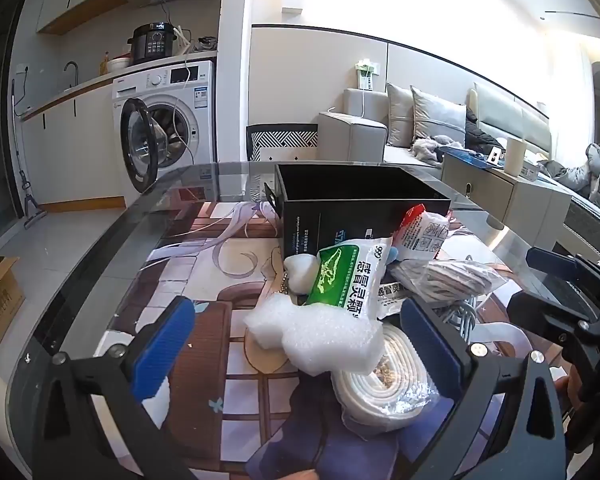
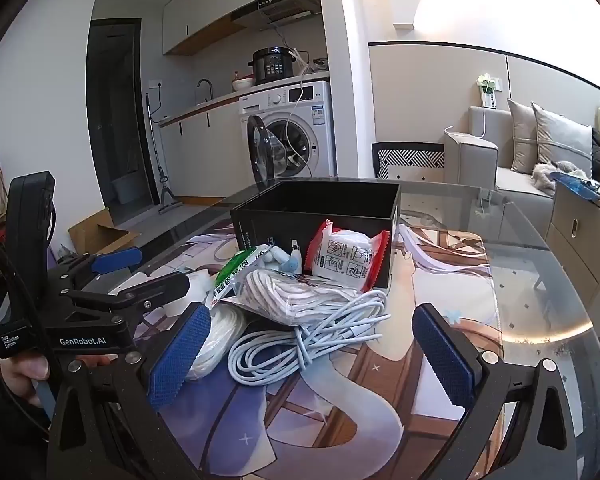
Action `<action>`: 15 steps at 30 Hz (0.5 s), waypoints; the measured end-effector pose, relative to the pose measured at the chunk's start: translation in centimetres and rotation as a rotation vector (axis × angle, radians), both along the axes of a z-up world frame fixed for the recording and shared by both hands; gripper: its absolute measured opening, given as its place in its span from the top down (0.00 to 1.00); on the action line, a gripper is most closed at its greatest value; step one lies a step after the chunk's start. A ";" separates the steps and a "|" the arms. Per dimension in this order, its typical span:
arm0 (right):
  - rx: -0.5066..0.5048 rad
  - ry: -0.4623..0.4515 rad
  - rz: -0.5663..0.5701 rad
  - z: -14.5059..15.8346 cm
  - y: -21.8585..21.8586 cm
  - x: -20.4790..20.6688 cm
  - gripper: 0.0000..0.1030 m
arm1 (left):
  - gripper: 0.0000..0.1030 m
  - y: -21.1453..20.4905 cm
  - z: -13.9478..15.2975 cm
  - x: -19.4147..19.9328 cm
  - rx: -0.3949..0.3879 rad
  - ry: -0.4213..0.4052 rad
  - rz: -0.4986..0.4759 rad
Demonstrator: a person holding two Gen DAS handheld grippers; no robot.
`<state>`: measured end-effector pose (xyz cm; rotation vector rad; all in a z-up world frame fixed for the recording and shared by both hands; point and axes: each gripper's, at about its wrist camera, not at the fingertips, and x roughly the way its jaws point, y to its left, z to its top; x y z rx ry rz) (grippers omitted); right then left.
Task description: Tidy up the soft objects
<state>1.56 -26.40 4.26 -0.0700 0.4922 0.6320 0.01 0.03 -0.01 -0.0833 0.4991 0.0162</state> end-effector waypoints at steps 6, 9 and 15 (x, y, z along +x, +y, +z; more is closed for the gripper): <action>-0.009 0.005 -0.005 0.0 0.0 0.1 0.00 | 0.00 0.1 0.0 0.1 0.001 -0.001 0.005; -0.008 -0.002 -0.007 0.0 0.0 0.0 0.00 | 0.00 0.3 0.1 0.3 0.002 0.006 0.007; -0.006 0.000 -0.005 0.0 -0.1 0.1 0.00 | 0.00 -0.1 0.1 -0.1 0.013 -0.005 -0.003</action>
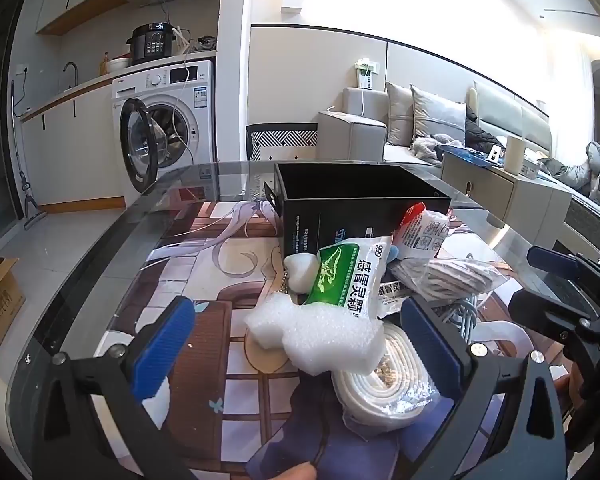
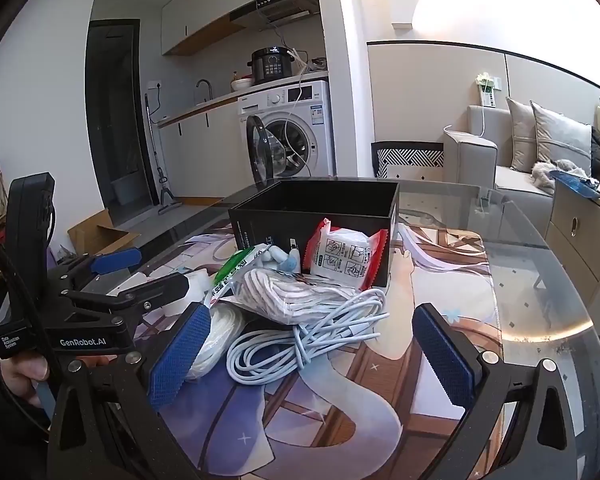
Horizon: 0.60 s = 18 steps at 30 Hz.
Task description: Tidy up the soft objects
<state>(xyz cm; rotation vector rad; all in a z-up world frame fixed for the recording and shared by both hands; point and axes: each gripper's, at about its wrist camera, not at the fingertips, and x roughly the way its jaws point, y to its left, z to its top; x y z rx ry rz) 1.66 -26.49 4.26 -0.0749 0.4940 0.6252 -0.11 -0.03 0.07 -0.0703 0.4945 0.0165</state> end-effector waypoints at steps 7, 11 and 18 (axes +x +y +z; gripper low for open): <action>-0.001 0.002 0.001 0.0 -0.2 -0.1 0.00 | 0.00 0.2 -0.5 0.0 -0.007 0.001 0.001; -0.001 0.005 0.002 -0.1 -0.1 0.0 0.00 | 0.00 0.3 -0.7 0.1 -0.007 0.004 0.000; -0.002 0.008 0.001 -0.1 -0.2 0.2 0.00 | 0.00 0.3 -0.8 0.5 -0.006 0.012 -0.002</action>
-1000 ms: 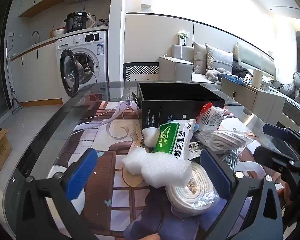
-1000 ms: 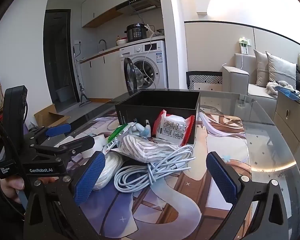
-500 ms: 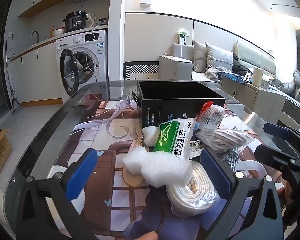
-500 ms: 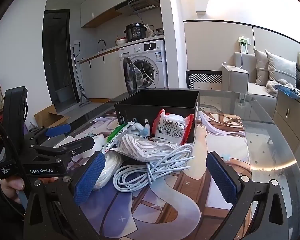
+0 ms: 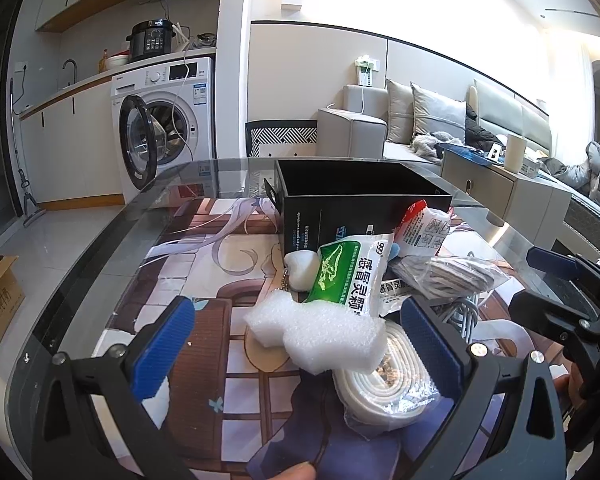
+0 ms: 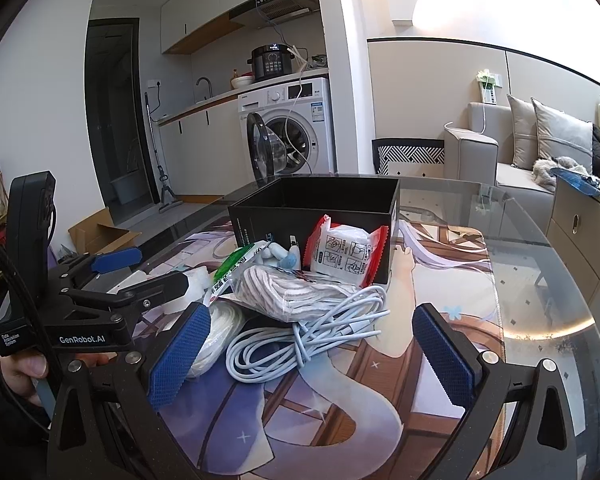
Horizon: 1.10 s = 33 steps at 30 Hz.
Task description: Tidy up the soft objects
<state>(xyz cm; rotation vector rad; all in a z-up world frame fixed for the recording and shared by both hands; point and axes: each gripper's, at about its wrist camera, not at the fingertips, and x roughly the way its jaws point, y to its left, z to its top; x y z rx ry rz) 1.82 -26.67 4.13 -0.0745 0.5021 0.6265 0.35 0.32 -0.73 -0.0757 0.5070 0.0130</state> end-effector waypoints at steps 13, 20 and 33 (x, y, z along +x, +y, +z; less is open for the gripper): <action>-0.003 0.011 -0.003 -0.5 0.3 0.1 0.00 | 0.00 0.0 -0.3 0.3 0.000 0.007 -0.004; -0.005 0.012 -0.005 -0.5 0.2 0.2 0.00 | 0.00 -0.1 -0.2 0.2 0.005 0.013 -0.012; -0.005 0.012 -0.005 -0.5 0.2 0.2 0.00 | 0.00 -0.1 -0.2 0.2 0.006 0.017 -0.010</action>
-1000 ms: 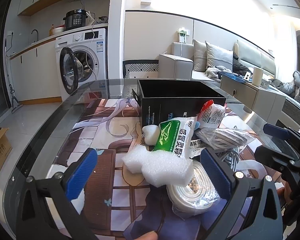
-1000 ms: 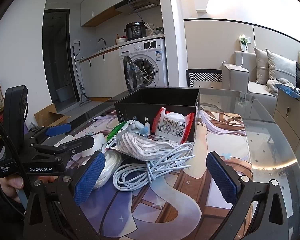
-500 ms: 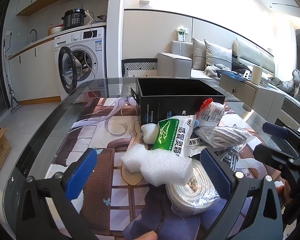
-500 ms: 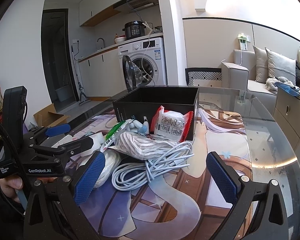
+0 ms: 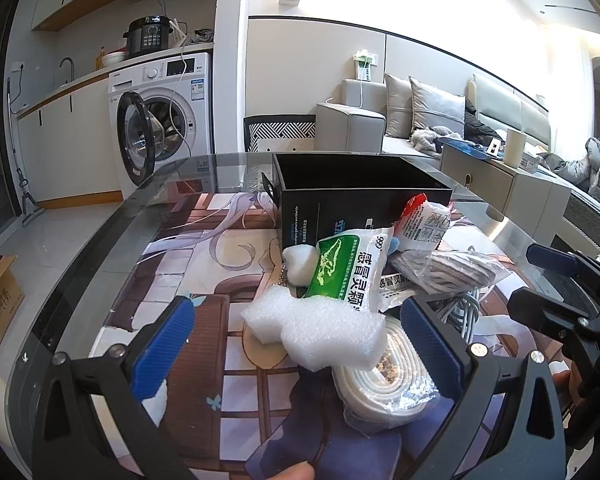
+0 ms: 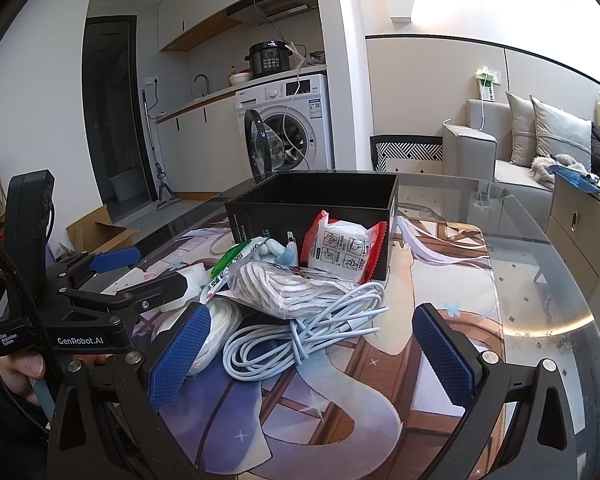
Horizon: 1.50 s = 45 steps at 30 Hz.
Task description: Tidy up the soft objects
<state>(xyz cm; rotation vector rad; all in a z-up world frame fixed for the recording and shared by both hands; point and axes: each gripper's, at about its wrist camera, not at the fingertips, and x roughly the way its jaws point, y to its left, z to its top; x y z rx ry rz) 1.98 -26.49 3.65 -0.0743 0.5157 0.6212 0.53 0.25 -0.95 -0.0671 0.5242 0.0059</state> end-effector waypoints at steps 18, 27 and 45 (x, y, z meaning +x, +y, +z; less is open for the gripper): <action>-0.004 0.006 0.000 -0.1 0.0 0.0 0.00 | 0.00 0.1 0.0 0.0 -0.003 0.001 0.002; -0.014 0.006 -0.001 -0.1 0.1 0.2 0.00 | 0.00 0.3 0.0 0.1 -0.008 0.001 0.001; -0.057 0.069 -0.024 1.2 1.3 1.6 0.00 | 0.00 0.6 0.5 0.0 0.002 0.028 -0.009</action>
